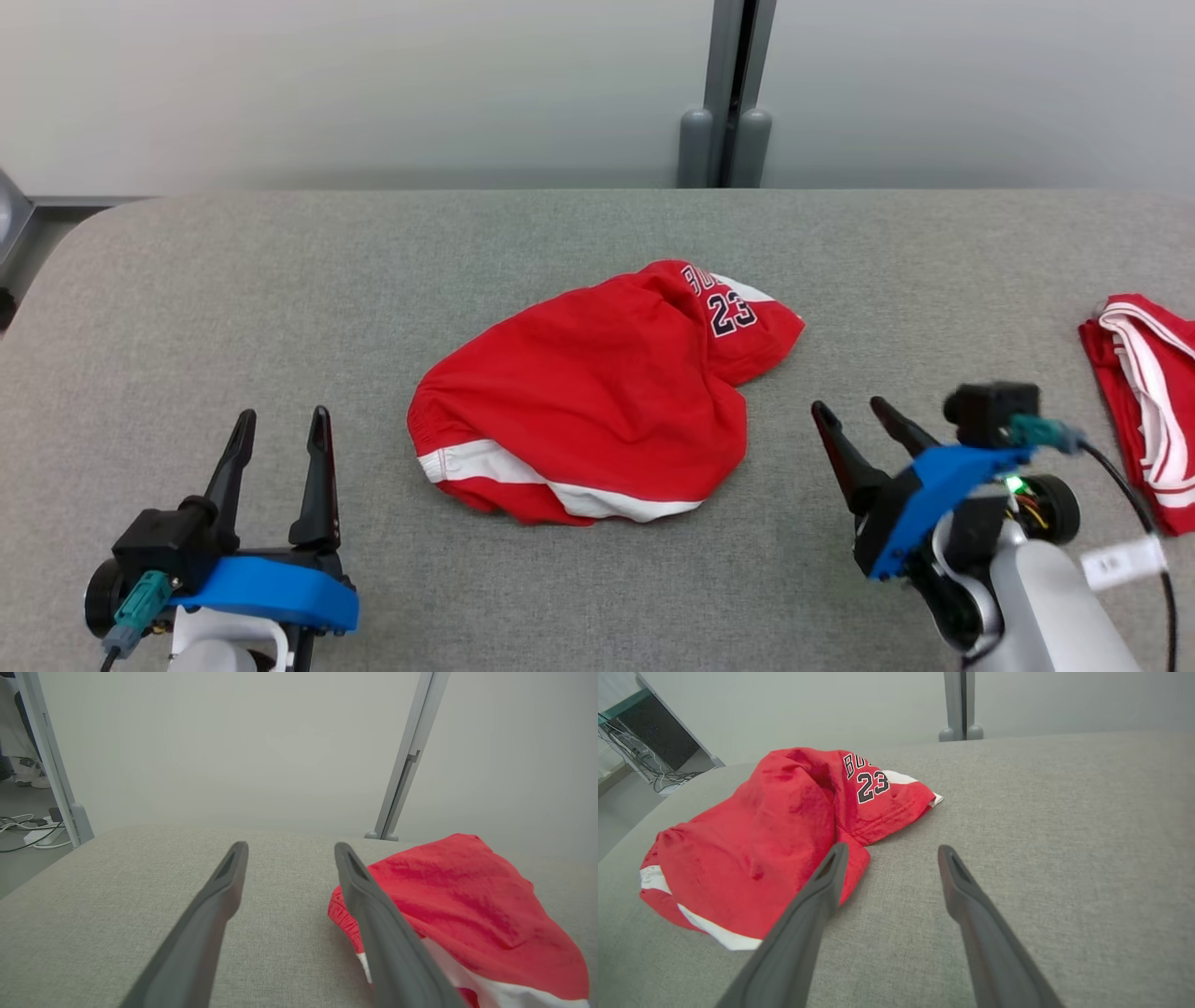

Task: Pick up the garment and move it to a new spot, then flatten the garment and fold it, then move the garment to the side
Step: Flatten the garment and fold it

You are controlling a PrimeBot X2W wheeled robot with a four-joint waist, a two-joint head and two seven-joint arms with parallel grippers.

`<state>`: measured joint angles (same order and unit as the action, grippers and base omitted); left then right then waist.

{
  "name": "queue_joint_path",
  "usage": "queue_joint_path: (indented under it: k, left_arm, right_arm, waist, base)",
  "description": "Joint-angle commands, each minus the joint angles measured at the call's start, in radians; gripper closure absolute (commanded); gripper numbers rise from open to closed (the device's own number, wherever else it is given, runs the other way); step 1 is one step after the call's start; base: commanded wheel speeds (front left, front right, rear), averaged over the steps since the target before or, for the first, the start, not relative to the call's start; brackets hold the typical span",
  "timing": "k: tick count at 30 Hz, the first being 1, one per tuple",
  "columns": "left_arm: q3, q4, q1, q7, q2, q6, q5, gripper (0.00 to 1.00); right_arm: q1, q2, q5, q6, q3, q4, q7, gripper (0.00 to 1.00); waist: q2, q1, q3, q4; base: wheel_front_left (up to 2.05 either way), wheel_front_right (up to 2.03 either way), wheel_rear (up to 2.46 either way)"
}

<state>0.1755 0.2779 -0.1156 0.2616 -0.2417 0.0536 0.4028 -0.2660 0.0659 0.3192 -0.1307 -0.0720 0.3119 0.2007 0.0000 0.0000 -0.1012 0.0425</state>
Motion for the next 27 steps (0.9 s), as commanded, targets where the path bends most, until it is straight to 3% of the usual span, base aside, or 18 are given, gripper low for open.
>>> queue_joint_path:
  k: [1, 6, 17, 18, 19, 27]
  left_arm:
    - [-0.003, -0.002, -0.022, 0.004, 0.005, 0.008, -0.009, 0.0]
    - [-0.006, -0.005, -0.052, 0.004, 0.016, 0.024, -0.024, 0.0]
    - [-0.008, 0.013, -0.099, 0.004, 0.057, 0.047, -0.052, 0.0]
    - [-0.012, 0.015, -0.099, 0.004, 0.06, 0.05, -0.053, 0.0]
    - [-0.015, 0.017, -0.098, 0.004, 0.063, 0.051, -0.054, 0.0]
    - [-0.041, 0.021, -0.073, 0.004, 0.075, 0.059, -0.068, 0.0]
  right_arm:
    - [-0.04, -0.006, -0.013, 0.0, -0.001, 0.042, 0.043, 0.0]
    - [-0.175, -0.013, -0.014, 0.0, -0.006, 0.19, 0.121, 0.0]
    - [-0.313, -0.014, -0.008, 0.0, -0.065, 0.451, 0.124, 0.0]
    - [-0.315, -0.015, 0.0, 0.0, -0.074, 0.464, 0.12, 0.77]
    - [-0.316, -0.016, 0.004, 0.0, -0.084, 0.471, 0.115, 1.0]
    - [-0.259, 0.01, 0.02, 0.0, -0.066, 0.366, 0.002, 1.0]
  waist:
    - [0.0, 0.0, -0.015, 0.014]
    - [0.0, 0.0, -0.061, 0.055]
    - [0.0, 0.0, -0.128, 0.125]
    - [0.0, 0.0, -0.128, 0.126]
    - [0.0, 0.0, -0.128, 0.125]
    - [0.0, 0.0, -0.09, 0.104]
  base:
    - [0.0, 0.0, 0.0]
    - [0.0, 0.0, 0.0]
    - [0.0, 0.0, 0.0]
    - [0.0, 0.0, 0.0]
    - [0.0, 0.0, 0.0]
    - [0.0, 0.0, 0.0]
